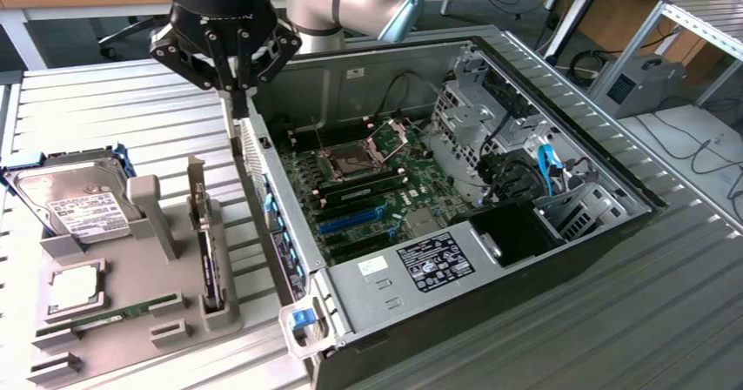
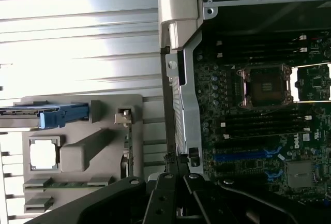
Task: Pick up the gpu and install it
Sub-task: 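Reach for the gpu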
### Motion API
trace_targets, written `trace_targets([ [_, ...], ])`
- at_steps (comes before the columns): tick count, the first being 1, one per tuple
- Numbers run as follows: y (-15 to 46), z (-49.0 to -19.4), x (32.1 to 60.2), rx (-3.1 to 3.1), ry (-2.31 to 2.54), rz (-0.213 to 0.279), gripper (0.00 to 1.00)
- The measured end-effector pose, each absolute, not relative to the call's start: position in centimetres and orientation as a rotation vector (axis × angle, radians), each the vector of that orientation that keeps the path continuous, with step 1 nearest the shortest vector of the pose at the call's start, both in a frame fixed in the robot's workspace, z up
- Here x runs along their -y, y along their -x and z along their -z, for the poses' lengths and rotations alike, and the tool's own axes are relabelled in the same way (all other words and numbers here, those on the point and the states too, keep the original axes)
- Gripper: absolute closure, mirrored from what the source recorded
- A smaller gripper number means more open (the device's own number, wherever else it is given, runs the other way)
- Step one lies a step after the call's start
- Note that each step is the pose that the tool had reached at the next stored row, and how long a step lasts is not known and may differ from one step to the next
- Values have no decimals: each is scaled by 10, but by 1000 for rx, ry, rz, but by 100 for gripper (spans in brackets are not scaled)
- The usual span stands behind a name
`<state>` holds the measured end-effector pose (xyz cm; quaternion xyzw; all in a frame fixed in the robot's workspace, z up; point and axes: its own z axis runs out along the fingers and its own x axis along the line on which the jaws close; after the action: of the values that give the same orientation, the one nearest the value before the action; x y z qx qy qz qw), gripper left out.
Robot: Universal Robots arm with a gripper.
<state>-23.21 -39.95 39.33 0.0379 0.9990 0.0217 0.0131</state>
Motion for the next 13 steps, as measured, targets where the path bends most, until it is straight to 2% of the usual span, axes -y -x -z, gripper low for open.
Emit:
trace_targets([
  [13,238,-393,399,-3112,-118,-68,89],
])
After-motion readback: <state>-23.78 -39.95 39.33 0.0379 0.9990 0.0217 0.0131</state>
